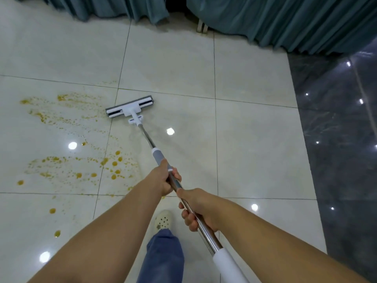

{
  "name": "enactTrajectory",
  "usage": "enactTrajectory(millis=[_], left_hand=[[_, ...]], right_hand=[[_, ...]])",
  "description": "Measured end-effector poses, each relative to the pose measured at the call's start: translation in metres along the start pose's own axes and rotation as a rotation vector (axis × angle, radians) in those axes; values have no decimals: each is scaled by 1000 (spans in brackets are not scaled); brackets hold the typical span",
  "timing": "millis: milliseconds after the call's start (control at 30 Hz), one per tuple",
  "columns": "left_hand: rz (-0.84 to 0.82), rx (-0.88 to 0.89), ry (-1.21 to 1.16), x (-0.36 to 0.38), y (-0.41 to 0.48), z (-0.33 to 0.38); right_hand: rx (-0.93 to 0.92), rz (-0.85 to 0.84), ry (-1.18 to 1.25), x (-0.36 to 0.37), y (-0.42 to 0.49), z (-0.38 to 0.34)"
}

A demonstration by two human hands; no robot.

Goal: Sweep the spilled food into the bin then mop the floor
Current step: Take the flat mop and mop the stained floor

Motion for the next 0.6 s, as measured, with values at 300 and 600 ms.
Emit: enactTrajectory(millis=[300, 600], left_hand=[[-45, -81, 44, -86, -74, -230], [-66, -145, 70, -156, -144, -411]], right_hand=[[-2, 76, -13, -21, -55, 243], [87, 95, -51, -26, -109, 436]])
Point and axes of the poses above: each hand's wrist, its own y-axis towards the middle knuckle, its own x-axis out of the palm, z = x × y, the point moved 10 cm from there along y, towards the middle knuckle, and after that the axes turned 8 degrees about z, right-handed, at the moved point
